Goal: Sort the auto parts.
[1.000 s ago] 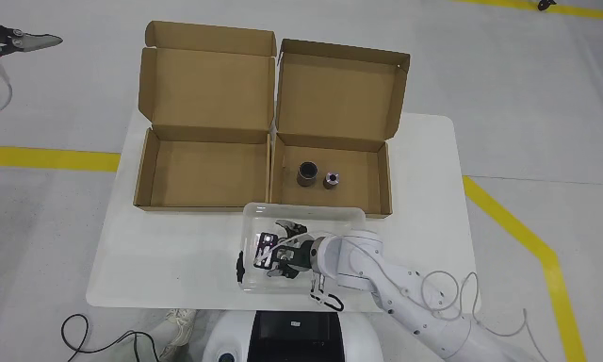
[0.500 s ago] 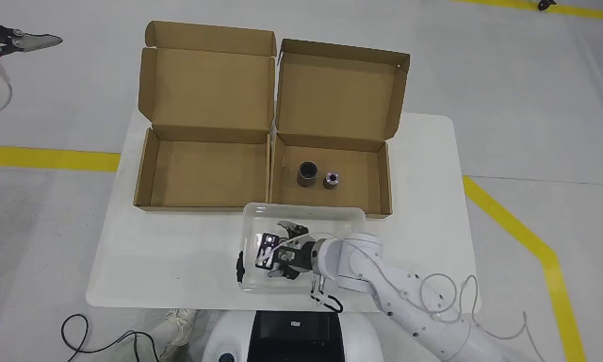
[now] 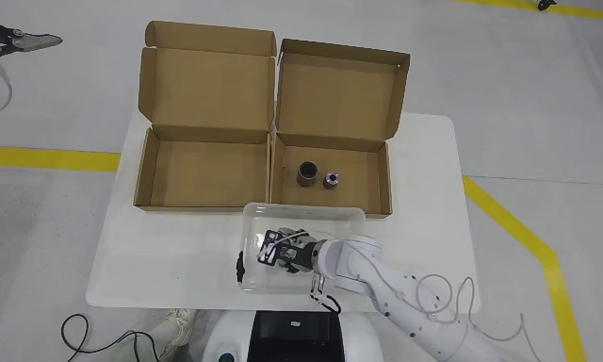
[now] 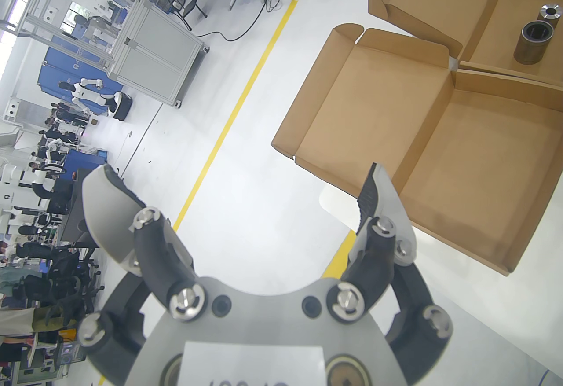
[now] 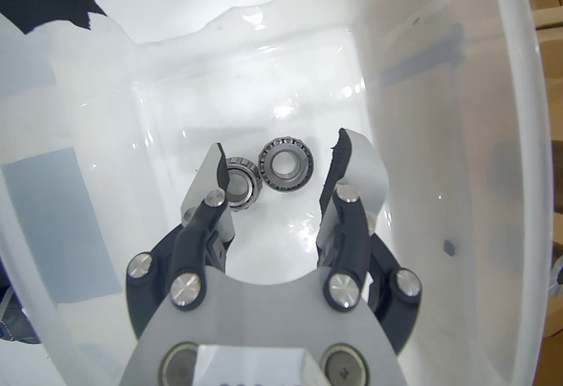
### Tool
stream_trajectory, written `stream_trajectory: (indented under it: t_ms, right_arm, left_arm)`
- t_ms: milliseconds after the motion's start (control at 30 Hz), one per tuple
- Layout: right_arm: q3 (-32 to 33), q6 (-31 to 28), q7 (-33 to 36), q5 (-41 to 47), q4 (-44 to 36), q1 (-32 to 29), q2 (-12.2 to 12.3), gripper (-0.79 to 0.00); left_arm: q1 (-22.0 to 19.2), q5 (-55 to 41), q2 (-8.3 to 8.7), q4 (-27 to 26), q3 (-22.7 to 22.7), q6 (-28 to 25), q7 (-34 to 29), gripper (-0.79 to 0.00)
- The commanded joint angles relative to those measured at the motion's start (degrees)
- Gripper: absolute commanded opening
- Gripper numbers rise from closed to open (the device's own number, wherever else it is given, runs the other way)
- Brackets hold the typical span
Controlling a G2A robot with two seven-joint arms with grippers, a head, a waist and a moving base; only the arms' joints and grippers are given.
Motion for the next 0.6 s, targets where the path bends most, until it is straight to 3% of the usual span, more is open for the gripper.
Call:
stream_trajectory:
  t_ms: [0, 200, 567]
  right_arm:
    - [-0.2, 0.5, 0.6, 0.0, 0.3, 0.2, -0.2, -0.28]
    - [-0.6, 1.3, 0.7, -0.1, 1.3, 0.4, -0.7, -0.296]
    - [0.0, 2.0, -0.8, -0.3, 2.0, 0.0, -1.0, -0.394]
  left_arm:
    - [0.0, 0.0, 0.0, 0.0, 0.0, 0.0, 0.0, 0.0]
    - [0.0, 0.0, 0.0, 0.0, 0.0, 0.0, 0.0, 0.0]
    - [0.0, 0.0, 0.0, 0.0, 0.0, 0.0, 0.0, 0.0]
